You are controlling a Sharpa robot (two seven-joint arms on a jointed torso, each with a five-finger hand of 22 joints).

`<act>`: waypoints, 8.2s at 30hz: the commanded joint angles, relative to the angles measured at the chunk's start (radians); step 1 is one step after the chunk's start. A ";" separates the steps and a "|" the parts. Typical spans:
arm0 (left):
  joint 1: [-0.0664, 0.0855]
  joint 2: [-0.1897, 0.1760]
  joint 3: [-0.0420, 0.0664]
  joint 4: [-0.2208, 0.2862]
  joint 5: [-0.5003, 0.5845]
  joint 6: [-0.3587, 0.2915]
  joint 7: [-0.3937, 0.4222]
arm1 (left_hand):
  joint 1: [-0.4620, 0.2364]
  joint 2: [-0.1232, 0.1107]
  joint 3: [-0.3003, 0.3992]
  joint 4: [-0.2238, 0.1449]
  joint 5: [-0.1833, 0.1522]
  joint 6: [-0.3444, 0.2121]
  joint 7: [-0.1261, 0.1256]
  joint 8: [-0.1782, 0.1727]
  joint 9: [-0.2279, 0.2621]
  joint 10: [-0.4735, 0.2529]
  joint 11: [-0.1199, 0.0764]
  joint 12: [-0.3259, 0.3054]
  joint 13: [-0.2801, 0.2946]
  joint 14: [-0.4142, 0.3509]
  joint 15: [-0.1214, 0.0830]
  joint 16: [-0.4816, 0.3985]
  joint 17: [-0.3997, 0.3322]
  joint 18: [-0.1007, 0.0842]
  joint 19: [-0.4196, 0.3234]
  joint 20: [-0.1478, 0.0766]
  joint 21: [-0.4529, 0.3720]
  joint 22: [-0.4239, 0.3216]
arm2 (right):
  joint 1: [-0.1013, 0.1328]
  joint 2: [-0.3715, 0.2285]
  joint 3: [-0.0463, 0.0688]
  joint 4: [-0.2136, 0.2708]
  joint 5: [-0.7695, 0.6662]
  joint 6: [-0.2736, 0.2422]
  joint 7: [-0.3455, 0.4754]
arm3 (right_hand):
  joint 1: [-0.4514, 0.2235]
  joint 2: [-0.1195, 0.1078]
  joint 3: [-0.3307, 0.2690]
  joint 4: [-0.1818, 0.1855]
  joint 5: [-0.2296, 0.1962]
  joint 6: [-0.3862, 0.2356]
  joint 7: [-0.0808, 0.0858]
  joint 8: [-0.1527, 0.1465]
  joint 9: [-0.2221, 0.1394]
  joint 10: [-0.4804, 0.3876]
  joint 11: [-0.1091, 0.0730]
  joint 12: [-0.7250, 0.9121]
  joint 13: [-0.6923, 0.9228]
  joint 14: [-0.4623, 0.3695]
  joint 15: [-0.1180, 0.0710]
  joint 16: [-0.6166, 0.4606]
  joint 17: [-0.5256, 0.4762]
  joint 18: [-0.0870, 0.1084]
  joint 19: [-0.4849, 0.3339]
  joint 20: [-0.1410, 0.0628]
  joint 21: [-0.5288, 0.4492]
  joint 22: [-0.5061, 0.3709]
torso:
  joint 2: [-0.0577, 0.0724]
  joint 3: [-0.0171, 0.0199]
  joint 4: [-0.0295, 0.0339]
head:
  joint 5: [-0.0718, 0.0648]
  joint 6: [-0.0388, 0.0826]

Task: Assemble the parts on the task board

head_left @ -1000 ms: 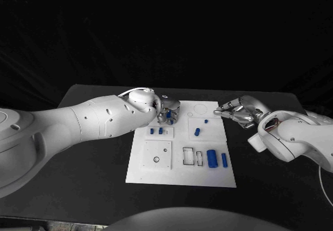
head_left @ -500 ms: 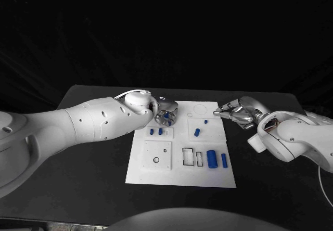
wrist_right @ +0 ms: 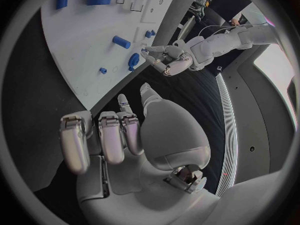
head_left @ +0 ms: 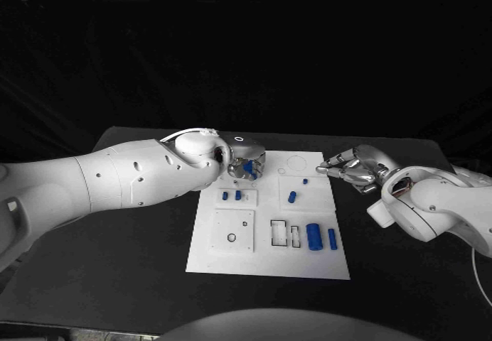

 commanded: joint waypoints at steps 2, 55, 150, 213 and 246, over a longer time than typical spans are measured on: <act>0.012 -0.024 0.001 0.034 -0.006 -0.053 -0.002 | -0.001 0.007 0.000 0.006 0.003 0.007 0.003 -0.002 -0.002 0.009 0.000 -0.002 0.002 0.104 0.007 0.003 0.263 -0.008 0.107 0.001 0.002 0.263 | -0.001 0.000 0.000 -0.001 -0.003 0.017 0.000 | -0.003 0.010 -0.002 0.006 0.002 0.005 -0.003 0.000 0.001 0.105 -0.005 -0.003 0.263 0.106 0.001 0.004 0.263 -0.007 0.105 0.003 0.004 0.263 | 0.001 -0.0013 0.0009 | 0.001 0.000; -0.001 -0.133 -0.004 0.075 0.017 -0.013 -0.071 | -0.005 0.006 0.005 0.023 0.003 -0.002 0.005 -0.014 -0.006 0.002 0.004 -0.024 0.000 0.104 0.010 0.003 0.263 -0.008 0.107 0.004 0.002 0.263 | -0.002 -0.004 0.000 0.001 -0.003 0.022 0.003 | -0.003 0.011 -0.003 0.007 0.002 0.006 -0.003 0.000 0.001 0.105 -0.006 -0.003 0.263 0.106 0.000 0.004 0.263 -0.007 0.105 0.002 0.004 0.263 | 0.001 -0.0009 -0.0005 | 0.006 -0.007; -0.028 -0.077 -0.005 -0.003 0.045 0.083 -0.030 | -0.002 0.006 0.010 0.028 0.003 -0.009 0.008 -0.020 -0.009 -0.004 0.007 -0.036 0.000 0.104 0.013 0.003 0.263 -0.008 0.107 0.005 0.002 0.263 | -0.002 -0.003 0.000 0.003 -0.003 0.029 -0.003 | -0.002 0.012 -0.005 0.007 0.002 0.009 -0.003 0.001 0.001 0.105 -0.006 -0.003 0.263 0.106 0.000 0.004 0.263 -0.007 0.105 0.002 0.004 0.263 | 0.000 -0.0010 -0.0008 | -0.002 -0.015; -0.003 -0.293 0.000 0.141 0.448 -0.272 0.085 | -0.192 -0.065 -0.303 0.048 0.004 -0.254 0.055 0.023 -0.081 -0.167 0.048 -0.003 0.006 0.075 0.033 -0.055 0.188 -0.004 0.096 0.028 -0.010 0.258 | -0.003 0.025 -0.001 -0.047 -0.213 -0.051 0.062 | 0.147 0.015 0.039 0.025 -0.010 0.037 -0.020 0.003 0.006 -0.516 -0.040 -0.920 -0.538 0.106 -0.018 0.004 0.263 -0.007 0.105 -0.016 0.004 0.263 | 0.000 -0.0021 -0.0009 | -0.041 0.000; -0.019 -0.286 -0.002 0.250 1.650 -0.447 0.512 | -0.419 -0.003 -0.453 0.054 0.222 -0.280 0.102 0.003 -0.087 -0.287 0.112 0.003 0.004 -0.773 0.154 -1.110 -0.938 0.174 -0.790 0.167 -1.435 -0.583 | -0.073 0.205 0.001 -0.251 -0.836 0.122 0.008 | 0.262 -0.047 0.113 0.053 -0.051 0.088 -0.049 -0.007 -0.002 -0.442 0.010 -1.463 -1.170 0.106 0.021 0.004 0.263 -0.007 0.105 0.025 0.004 0.263 | 0.001 -0.0026 0.0005 | -0.078 0.005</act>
